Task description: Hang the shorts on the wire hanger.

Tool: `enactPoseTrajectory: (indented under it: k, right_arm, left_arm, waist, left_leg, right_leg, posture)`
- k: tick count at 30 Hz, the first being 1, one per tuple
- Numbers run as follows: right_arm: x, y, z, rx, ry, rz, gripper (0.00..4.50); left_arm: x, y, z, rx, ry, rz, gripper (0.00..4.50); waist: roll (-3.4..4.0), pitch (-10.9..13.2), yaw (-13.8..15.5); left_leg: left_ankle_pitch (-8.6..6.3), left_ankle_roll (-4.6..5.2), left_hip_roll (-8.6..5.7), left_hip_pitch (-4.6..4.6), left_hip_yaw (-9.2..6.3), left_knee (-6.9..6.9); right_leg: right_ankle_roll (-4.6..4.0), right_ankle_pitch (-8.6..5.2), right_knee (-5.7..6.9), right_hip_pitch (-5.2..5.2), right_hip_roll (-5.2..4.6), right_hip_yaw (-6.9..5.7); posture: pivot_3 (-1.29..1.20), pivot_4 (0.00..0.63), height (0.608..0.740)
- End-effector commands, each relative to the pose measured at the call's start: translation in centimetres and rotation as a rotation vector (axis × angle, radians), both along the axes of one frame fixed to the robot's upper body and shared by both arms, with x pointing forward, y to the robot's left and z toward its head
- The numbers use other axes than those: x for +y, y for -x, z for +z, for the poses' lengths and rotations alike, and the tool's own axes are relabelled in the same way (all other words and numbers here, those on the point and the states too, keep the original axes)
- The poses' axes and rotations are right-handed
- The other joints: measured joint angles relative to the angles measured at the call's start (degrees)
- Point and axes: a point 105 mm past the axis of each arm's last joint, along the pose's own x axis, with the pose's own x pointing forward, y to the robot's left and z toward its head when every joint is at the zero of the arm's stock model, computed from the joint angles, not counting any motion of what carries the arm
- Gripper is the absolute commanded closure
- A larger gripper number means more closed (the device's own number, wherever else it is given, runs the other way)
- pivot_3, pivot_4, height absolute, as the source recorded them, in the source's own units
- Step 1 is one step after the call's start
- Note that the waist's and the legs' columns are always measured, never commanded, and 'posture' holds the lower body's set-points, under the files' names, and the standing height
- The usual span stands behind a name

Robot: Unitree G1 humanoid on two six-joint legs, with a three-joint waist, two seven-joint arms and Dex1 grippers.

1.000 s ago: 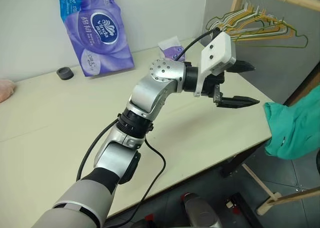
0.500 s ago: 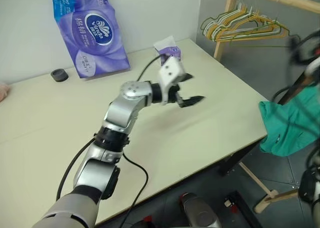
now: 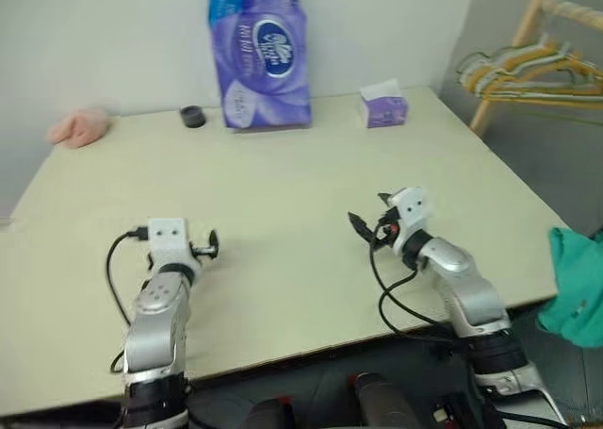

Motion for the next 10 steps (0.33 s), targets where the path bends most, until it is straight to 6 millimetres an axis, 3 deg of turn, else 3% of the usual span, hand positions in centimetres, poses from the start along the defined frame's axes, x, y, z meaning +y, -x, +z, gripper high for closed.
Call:
enactPoseTrajectory:
  k: [1, 4, 10]
  right_arm:
    - [0.0, -0.5, 1.1, -0.073, 0.010, 0.012, 0.03]
    - [0.1, -0.8, 1.0, -0.075, 0.008, 0.018, 0.03]
    - [0.1, -0.9, 0.6, -0.070, -0.001, 0.031, 0.03]
  left_arm:
    - [-0.5, -0.9, 3.2, -0.122, -0.022, -0.034, 0.00]
    - [-0.7, -1.4, 3.8, -0.137, -0.035, -0.054, 0.00]
    - [-1.6, -2.5, 4.4, -0.152, -0.053, -0.129, 0.00]
  waist:
    - [-0.02, 0.0, 2.1]
    - [-0.04, 0.0, 3.7]
    - [-0.05, 0.0, 3.9]
  left_leg:
    - [0.04, -0.05, -0.01, 0.01, -0.07, 0.00]
    - [0.12, -0.18, 0.03, 0.01, -0.18, -0.01]
    - [0.17, -0.24, 0.10, 0.02, -0.18, -0.04]
  right_leg:
    - [-0.07, 0.04, 0.00, 0.00, 0.01, -0.07]
    - [-0.17, 0.10, 0.01, 0.01, 0.13, -0.16]
    - [-0.25, 0.13, 0.03, 0.00, 0.27, -0.23]
  posture:
    - [0.00, 0.091, 0.740]
    - [0.02, 0.096, 0.740]
    - [0.07, 0.122, 0.740]
